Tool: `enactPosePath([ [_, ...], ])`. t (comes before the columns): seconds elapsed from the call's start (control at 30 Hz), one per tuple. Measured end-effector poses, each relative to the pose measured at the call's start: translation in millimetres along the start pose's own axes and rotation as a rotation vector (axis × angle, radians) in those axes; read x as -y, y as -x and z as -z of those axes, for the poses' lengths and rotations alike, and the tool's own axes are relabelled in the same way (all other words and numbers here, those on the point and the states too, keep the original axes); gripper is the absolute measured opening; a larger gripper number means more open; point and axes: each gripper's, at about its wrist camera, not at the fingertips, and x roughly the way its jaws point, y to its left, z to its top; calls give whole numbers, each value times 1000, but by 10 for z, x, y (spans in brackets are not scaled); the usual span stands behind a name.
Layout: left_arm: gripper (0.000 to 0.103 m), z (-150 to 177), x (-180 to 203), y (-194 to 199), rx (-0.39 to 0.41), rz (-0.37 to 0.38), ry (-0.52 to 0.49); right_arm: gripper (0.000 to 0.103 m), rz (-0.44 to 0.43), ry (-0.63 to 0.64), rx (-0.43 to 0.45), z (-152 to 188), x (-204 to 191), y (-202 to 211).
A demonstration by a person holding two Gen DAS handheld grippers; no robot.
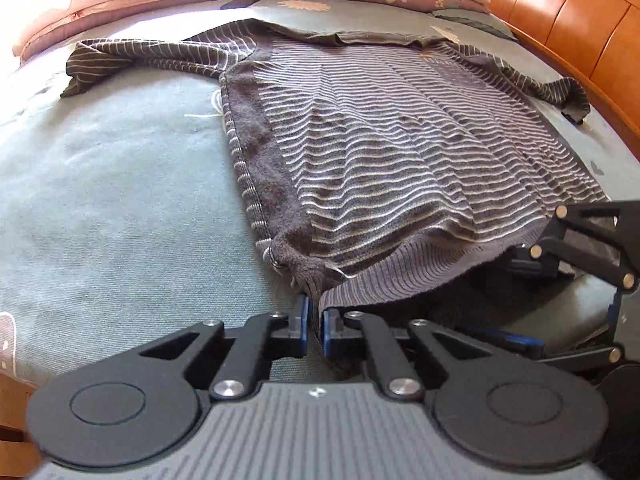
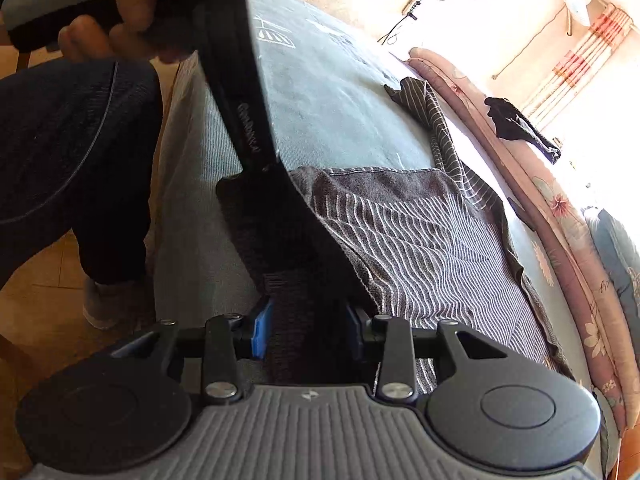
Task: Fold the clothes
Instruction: 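Open both grippers and pull them back from the sweater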
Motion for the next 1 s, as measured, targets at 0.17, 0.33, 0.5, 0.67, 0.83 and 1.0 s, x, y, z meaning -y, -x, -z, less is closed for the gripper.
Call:
enactPosePath([
  [0.17,5,-109,-104,168,44,6,16,46,61,85,10,2,-114,-59],
  [0.33,5,-133,-169,324,79,-8,0,5,80,142,-19,-48,-204,-90],
  [0.5,5,-6,-160,282,14,1,-26,4,-36,78,-26,-84,-132,-5],
  [0.67,6,159,-147,85,-95,1,-37,5,-97,59,-54,-60,-70,13],
  [0.83,10,111,-164,148,-102,17,-71,8,-239,28,-46,-39,-31,206],
  [1.0,26,-18,-213,326,-39,52,-93,10,-192,-1,-47,51,90,374],
])
